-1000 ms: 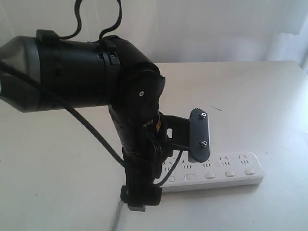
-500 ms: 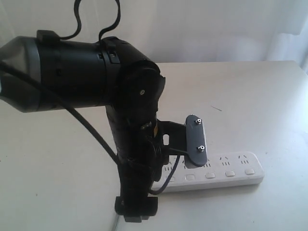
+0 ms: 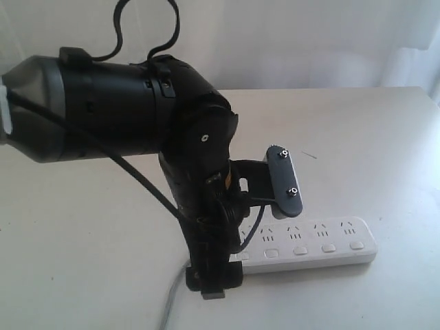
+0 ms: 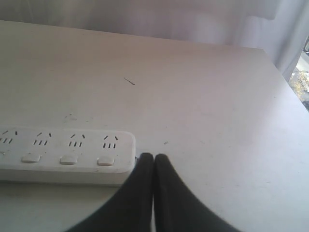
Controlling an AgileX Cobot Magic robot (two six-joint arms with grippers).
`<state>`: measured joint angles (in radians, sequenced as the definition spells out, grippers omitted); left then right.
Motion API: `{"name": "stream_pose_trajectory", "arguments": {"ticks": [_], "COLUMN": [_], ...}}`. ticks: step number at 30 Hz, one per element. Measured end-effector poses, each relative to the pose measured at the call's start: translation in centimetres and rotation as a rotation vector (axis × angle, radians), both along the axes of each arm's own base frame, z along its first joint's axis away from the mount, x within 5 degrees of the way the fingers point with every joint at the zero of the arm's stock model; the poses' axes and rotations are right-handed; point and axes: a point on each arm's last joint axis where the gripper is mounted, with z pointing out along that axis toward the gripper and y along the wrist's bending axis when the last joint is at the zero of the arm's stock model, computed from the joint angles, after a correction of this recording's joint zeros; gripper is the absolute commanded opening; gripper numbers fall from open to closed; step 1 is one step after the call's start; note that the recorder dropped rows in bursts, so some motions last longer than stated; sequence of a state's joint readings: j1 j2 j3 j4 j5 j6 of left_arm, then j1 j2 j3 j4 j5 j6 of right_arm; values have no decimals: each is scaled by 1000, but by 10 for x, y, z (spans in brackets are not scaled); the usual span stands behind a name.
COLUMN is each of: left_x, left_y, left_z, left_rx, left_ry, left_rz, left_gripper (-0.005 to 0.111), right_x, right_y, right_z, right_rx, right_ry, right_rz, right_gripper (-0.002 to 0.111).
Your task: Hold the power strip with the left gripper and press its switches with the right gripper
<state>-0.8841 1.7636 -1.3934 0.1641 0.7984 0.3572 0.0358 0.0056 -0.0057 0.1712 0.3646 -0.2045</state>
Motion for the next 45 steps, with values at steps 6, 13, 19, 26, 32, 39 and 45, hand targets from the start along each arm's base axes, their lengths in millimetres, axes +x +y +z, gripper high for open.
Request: {"name": "stream_pose_trajectory", "arguments": {"ticks": [6,13,19,26,32,39,45], "left_x": [6,21,33,41,43,43,41], "left_y": [-5,-20,-34,-40,-41,-40,-39], "left_z": [-8,-24,-27,-51,-50,-50,-51], "left_rx": [50,134,126,175,173,185,187], "left_ry": [21,46,24,22,-10,-5,15], "left_rz": [3,-46,-79,-112,-157,-157,-124], "left_gripper": [92,90,90,90,90,90,90], "right_x": [0,0,0,0,0,0,0], "right_y": [0,0,0,0,0,0,0], "right_z": [0,0,0,0,0,0,0], "right_rx": [0,0,0,0,0,0,0], "right_ry": [0,0,0,0,0,0,0], "right_rz": [0,0,0,0,0,0,0], "right_gripper": [0,0,0,0,0,0,0]}}
